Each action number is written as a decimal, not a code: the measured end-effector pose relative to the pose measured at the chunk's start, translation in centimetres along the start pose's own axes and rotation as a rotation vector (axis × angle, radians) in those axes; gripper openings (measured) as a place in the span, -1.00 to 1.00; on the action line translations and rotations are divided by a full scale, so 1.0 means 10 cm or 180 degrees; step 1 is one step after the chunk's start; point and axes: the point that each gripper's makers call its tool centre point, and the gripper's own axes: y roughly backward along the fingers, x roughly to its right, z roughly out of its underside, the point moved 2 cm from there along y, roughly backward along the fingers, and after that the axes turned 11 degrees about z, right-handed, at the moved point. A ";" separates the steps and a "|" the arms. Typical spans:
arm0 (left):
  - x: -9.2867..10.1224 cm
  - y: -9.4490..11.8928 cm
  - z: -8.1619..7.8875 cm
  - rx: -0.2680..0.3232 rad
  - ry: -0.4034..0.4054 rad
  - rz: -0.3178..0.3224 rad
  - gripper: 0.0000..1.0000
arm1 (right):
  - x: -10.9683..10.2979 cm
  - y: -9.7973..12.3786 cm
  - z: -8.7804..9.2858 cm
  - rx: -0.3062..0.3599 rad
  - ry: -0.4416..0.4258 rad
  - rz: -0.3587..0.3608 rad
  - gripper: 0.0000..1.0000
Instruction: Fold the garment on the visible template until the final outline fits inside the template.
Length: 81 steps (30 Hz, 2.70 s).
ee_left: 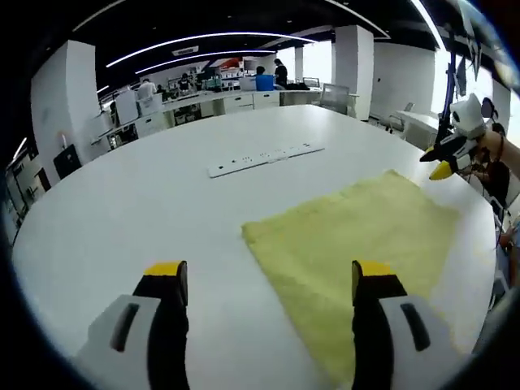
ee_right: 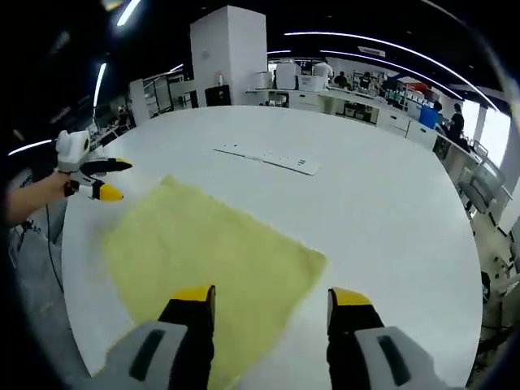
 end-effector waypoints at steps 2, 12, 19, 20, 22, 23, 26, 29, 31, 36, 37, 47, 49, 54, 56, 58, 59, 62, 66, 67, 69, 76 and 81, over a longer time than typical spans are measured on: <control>0.09 0.06 0.02 0.0033 -0.0053 0.0097 0.65 | -0.05 0.05 0.04 -0.0016 0.0005 -0.0054 0.11; 0.36 0.31 0.27 -0.0009 -0.0120 0.0272 0.81 | -0.23 0.31 0.32 -0.0106 0.0057 -0.0220 0.13; 0.48 0.40 0.47 -0.0044 -0.0003 0.0361 0.75 | -0.35 0.41 0.53 -0.0174 0.0031 -0.0372 0.12; 0.50 0.40 0.48 -0.0017 0.0031 0.0369 0.72 | -0.36 0.42 0.56 -0.0188 0.0047 -0.0375 0.12; 0.52 0.41 0.53 -0.0021 0.0065 0.0368 0.65 | -0.38 0.45 0.62 -0.0219 0.0056 -0.0402 0.09; 0.53 0.41 0.55 -0.0035 0.0062 0.0378 0.62 | -0.39 0.47 0.66 -0.0239 0.0043 -0.0418 0.07; 0.58 0.43 0.61 -0.0064 0.0059 0.0431 0.49 | -0.40 0.50 0.71 -0.0243 0.0035 -0.0431 -0.01; 0.63 0.44 0.65 -0.0025 0.0132 0.0510 0.36 | -0.42 0.51 0.77 -0.0242 0.0034 -0.0442 -0.15; 0.66 0.44 0.69 -0.0074 0.0098 0.0528 0.26 | -0.42 0.51 0.83 -0.0239 0.0072 -0.0422 -0.19; 0.69 0.42 0.75 -0.0096 0.0100 0.0577 -0.02 | -0.44 0.51 0.95 -0.0334 0.0023 -0.0453 -0.38; 0.68 0.40 0.76 -0.0091 0.0137 0.0575 -0.05 | -0.44 0.50 0.97 -0.0339 0.0018 -0.0453 -0.42; 0.65 0.38 0.88 -0.0180 0.0261 0.0559 -0.47 | -0.41 0.46 1.08 -0.0305 -0.0015 -0.0404 -0.66; 0.66 0.37 0.88 -0.0217 0.0215 0.0568 -0.54 | -0.41 0.46 1.07 -0.0280 -0.0028 -0.0404 -0.71; 0.62 0.35 0.91 -0.0288 0.0264 0.0538 -0.71 | -0.37 0.46 1.09 -0.0290 -0.0050 -0.0395 -0.83; 0.62 0.34 0.91 -0.0290 0.0280 0.0545 -0.75 | -0.33 0.44 1.09 -0.0285 -0.0066 -0.0378 -0.92; 0.62 0.34 0.92 -0.0301 0.0291 0.0553 -0.79 | -0.29 0.43 1.09 -0.0278 -0.0070 -0.0336 -1.00; 0.63 0.34 0.93 -0.0317 0.0285 0.0563 -0.81 | -0.28 0.42 1.09 -0.0275 -0.0072 -0.0330 -1.00; 0.63 0.31 0.97 -0.0383 0.0295 0.0535 -0.88 | -0.29 0.41 1.07 -0.0258 -0.0091 -0.0358 -1.00; 0.65 0.30 0.96 -0.0417 0.0245 0.0535 -0.95 | -0.30 0.40 1.09 -0.0290 -0.0036 -0.0371 -1.00; 0.65 0.31 0.96 -0.0418 0.0238 0.0529 -0.96 | -0.29 0.41 1.09 -0.0286 -0.0005 -0.0361 -1.00; 0.65 0.32 0.95 -0.0413 0.0242 0.0531 -0.97 | -0.30 0.42 1.10 -0.0288 0.0055 -0.0358 -1.00; 0.66 0.39 0.98 -0.0441 0.0239 0.0504 -0.98 | -0.34 0.48 1.15 -0.0324 0.0114 -0.0381 -1.00; 0.70 0.45 0.99 -0.0436 0.0253 0.0494 -0.99 | -0.36 0.54 1.17 -0.0313 0.0132 -0.0406 -1.00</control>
